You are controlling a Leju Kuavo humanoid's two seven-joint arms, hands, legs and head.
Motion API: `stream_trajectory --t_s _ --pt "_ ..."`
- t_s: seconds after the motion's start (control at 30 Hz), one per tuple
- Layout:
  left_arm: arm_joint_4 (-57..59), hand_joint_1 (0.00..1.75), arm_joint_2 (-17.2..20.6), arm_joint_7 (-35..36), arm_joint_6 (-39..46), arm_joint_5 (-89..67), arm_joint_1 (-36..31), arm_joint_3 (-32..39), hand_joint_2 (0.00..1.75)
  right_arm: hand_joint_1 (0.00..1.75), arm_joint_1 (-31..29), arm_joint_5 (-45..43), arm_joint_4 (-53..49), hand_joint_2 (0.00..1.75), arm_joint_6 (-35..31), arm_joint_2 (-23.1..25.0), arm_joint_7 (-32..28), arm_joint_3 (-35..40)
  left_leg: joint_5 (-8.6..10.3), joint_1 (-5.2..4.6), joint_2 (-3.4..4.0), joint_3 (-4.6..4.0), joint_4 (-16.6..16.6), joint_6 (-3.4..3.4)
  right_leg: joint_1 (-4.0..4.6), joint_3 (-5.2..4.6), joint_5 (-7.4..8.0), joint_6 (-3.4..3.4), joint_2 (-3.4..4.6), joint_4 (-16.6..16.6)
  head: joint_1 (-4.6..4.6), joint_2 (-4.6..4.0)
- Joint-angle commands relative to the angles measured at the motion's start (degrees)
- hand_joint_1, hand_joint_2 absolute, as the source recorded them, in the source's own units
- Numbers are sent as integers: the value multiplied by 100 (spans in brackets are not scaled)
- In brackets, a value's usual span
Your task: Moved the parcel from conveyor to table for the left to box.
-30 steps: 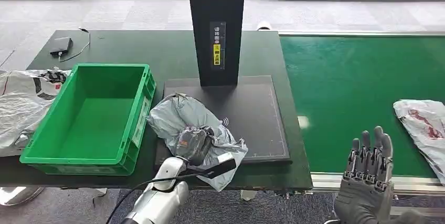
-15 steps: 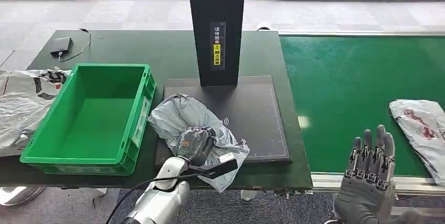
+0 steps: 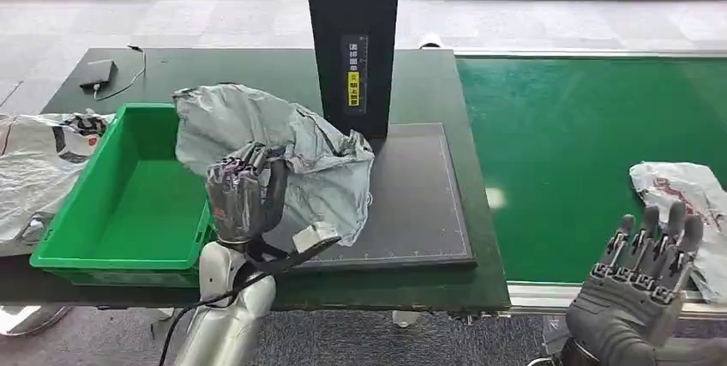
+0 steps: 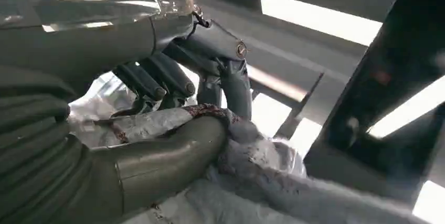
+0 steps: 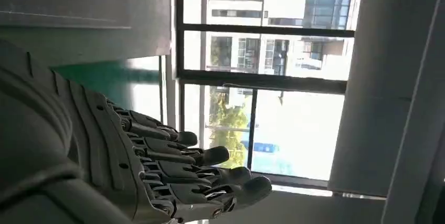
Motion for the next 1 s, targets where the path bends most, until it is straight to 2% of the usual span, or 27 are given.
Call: stream_trajectory --t_s 0.03,0.2,0.3,0.37,0.43,0.47,0.5,0.6,0.7,0.77,0.93,1.0 --pt "-1287 175 -243 -321 -17 121 704 227 175 0 -366 -141 446 0 105 90 26 -348 -7 6 17 16 -6 0 7 15 1 -4 18 -13 0 -2" --pt "-1360 175 -243 -268 -17 -178 633 465 175 0 -625 -349 777 0 228 1 -15 -356 -4 5 20 19 -13 0 5 17 5 -5 21 -19 0 -2" --pt "-943 175 -237 -280 -17 40 233 1071 175 0 -767 -451 938 0 223 -57 -30 -305 -2 3 23 25 -21 -1 4 20 8 -6 25 -24 0 -2" --pt "-435 175 -77 -70 -17 60 -169 1571 175 0 -819 -488 1013 0 229 -89 -33 -267 2 4 17 26 -23 -2 5 24 11 -7 19 -27 0 0" --pt "335 175 248 291 -17 -17 -634 1901 175 0 -843 -544 1062 0 239 -140 -45 -241 5 4 16 24 -21 -4 5 18 12 -9 18 -22 0 -2" --pt "806 175 455 519 -17 75 -878 1952 175 0 -849 -584 1086 0 260 -178 -48 -233 5 7 6 23 -12 -4 7 18 9 -8 9 -15 -2 0" --pt "1007 175 561 416 -17 184 -1027 2036 175 0 -850 -611 1105 0 262 -191 -62 -242 10 6 4 26 -21 -6 7 19 12 -11 6 -22 -2 -2" --pt "1452 175 653 586 -17 222 -1228 2070 175 0 -837 -636 1120 0 286 -224 -65 -236 22 4 -1 30 -31 -10 6 23 18 -14 0 -27 0 0" --pt "2313 175 1024 1069 -17 71 -1648 2296 175 0 -772 -703 1270 0 408 -413 -51 -202 19 9 1 24 -19 -17 10 18 17 -16 4 -18 0 0" --pt "2453 175 1098 873 -17 155 -1686 2513 175 0 -711 -783 1356 0 498 -471 -146 -225 24 10 -8 25 -22 -20 11 19 20 -22 -2 -23 0 0" --pt "2453 175 1098 873 -17 155 -1686 2513 175 0 -711 -783 1356 0 498 -471 -146 -225 18 8 14 22 -20 -19 8 10 20 -22 18 -18 0 -2" --pt "2453 175 1098 873 -17 155 -1686 2513 175 0 -711 -783 1356 0 498 -471 -146 -225 18 8 1 17 -14 -19 8 6 18 -20 6 -13 0 -2"
